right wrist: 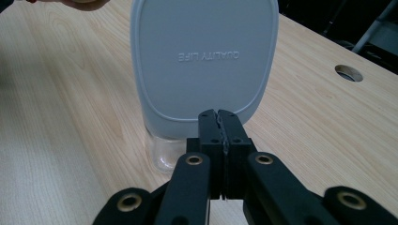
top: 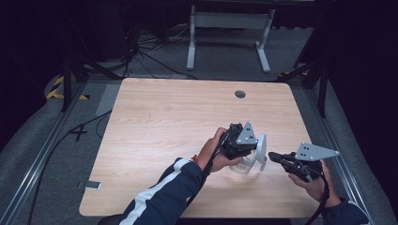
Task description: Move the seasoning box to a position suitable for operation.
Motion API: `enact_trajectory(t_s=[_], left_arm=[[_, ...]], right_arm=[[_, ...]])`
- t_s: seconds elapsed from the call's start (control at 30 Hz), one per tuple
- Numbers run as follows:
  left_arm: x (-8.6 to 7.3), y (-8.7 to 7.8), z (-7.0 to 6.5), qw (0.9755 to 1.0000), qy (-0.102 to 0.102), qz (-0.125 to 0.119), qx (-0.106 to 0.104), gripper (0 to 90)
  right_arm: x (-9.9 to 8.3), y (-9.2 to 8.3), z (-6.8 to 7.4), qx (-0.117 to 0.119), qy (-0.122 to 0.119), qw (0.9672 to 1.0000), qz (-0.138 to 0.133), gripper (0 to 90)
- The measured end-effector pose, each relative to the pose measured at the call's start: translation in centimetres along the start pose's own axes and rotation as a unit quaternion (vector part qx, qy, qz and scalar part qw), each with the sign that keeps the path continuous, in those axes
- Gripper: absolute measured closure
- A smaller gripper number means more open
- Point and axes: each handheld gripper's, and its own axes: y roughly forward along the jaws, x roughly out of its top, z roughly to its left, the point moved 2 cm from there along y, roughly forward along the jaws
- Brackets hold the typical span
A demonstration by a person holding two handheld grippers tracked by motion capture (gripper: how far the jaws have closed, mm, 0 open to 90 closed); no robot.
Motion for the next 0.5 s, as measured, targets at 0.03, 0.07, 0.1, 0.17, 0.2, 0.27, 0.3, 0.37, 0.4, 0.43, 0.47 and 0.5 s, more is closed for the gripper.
enact_trajectory(t_s=[0.03,0.07,0.1,0.17,0.2,0.27,0.3,0.37,0.4,0.43,0.47,0.5], left_arm=[[0.1,0.1,-0.1,1.0000,-0.003,-0.003,-0.001,86.1],[0.4,0.3,-0.2,1.0000,0.007,-0.003,-0.001,86.0],[0.5,0.3,-0.3,1.0000,0.002,-0.003,-0.003,85.8],[0.9,0.6,-0.4,0.9999,0.009,0.000,-0.006,85.6],[1.1,0.7,-0.5,0.9998,0.018,0.002,-0.005,85.4],[1.2,0.8,-0.7,0.9998,0.016,0.007,-0.005,84.1],[1.2,0.8,-0.8,0.9998,0.017,0.009,-0.001,82.9],[0.9,0.6,-0.6,0.9998,0.015,0.012,0.001,82.0],[0.7,0.4,-0.4,0.9997,0.019,0.013,0.005,82.0],[0.4,0.1,-0.3,0.9998,0.016,0.012,0.007,81.9],[0.1,-0.3,-0.3,0.9999,0.007,0.010,0.009,81.9],[-0.3,-0.9,-0.1,0.9998,0.004,0.007,0.015,81.7]], right_arm=[[0.0,-0.1,0.0,0.000,-0.001,1.0000,0.000,89.8],[0.0,-0.1,0.0,0.000,-0.001,1.0000,0.000,89.8],[-0.1,-0.1,0.0,0.001,0.000,1.0000,0.000,89.8],[-0.1,-0.2,0.0,0.000,-0.001,1.0000,0.000,89.7],[-0.1,-0.2,0.0,-0.001,-0.001,1.0000,0.001,89.7],[-0.2,-0.3,0.0,0.000,-0.001,1.0000,0.002,89.7],[-0.2,-0.4,0.0,0.000,0.000,1.0000,0.002,89.7],[-0.4,-0.5,-0.1,0.001,0.000,1.0000,0.003,89.7],[-0.4,-0.5,-0.1,0.001,0.002,1.0000,0.004,89.7],[-0.5,-0.5,-0.1,0.001,0.002,1.0000,0.004,89.7],[-0.6,-0.5,-0.1,0.003,0.003,1.0000,0.006,89.7],[-0.7,-0.6,-0.1,0.003,0.002,0.9999,0.010,89.7]])
